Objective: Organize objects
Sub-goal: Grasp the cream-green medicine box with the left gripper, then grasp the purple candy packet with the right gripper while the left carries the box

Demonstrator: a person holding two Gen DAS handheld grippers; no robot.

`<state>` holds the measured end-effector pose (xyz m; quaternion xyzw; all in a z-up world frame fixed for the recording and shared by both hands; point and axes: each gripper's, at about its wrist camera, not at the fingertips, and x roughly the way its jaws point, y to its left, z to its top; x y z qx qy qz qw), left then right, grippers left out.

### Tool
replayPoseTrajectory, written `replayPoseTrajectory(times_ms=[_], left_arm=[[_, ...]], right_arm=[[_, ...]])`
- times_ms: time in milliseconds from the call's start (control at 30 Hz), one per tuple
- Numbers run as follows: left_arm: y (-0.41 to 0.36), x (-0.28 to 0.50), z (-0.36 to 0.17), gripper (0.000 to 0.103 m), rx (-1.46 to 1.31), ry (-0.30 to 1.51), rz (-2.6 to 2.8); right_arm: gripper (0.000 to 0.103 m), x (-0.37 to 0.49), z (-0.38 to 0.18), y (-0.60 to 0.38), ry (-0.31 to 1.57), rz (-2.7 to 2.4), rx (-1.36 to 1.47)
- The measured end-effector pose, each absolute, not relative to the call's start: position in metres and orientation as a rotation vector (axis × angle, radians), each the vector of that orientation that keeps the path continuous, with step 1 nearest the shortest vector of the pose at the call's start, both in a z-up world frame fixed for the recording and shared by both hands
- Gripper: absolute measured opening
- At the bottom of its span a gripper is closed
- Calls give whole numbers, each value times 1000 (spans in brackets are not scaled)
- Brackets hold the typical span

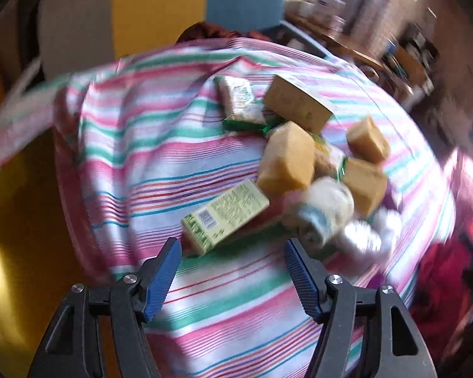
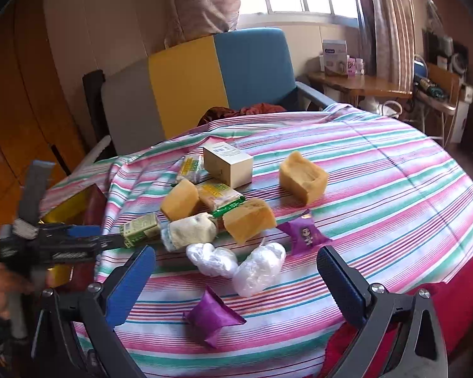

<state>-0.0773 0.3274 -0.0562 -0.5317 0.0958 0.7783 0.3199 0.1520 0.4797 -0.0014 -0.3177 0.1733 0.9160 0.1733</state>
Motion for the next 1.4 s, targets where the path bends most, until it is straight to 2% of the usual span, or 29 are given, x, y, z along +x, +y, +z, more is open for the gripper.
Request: replayPoseTrajectory(times_ms=[133, 267, 367, 533, 567, 600, 633, 667, 1100, 1333, 1400], left_arm=[[341, -92, -62, 69, -1430, 235, 2117], [363, -88, -72, 78, -1377, 393, 2116], [364, -87, -81, 81, -1394, 416, 2081], [363, -85, -91, 81, -1380, 459, 2067], [364, -86, -93, 69, -1378, 465, 2065], [363, -86, -95, 49, -1383, 459, 2055], [361, -85, -95, 44, -1363, 479, 2075], [360, -84, -94, 31, -1349, 487, 2080], [331, -40, -86, 30, -1246, 432, 2048], [307, -7, -59, 30, -1152, 370, 2058], [297, 0, -51, 30, -1128, 355, 2065]], right_arm=[[103, 152, -2, 482, 530, 2614, -905], [103, 152, -3, 485, 561, 2633, -907], [103, 152, -4, 487, 587, 2641, -912], [103, 150, -5, 489, 610, 2643, -935], [103, 150, -5, 489, 612, 2643, -936], [103, 150, -6, 489, 614, 2643, -937], [103, 150, -6, 489, 616, 2640, -939], [103, 150, -6, 490, 616, 2637, -942], [103, 131, -20, 486, 572, 2582, -1157], [103, 115, -33, 484, 527, 2444, -1337], [103, 111, -38, 481, 565, 2408, -1385]])
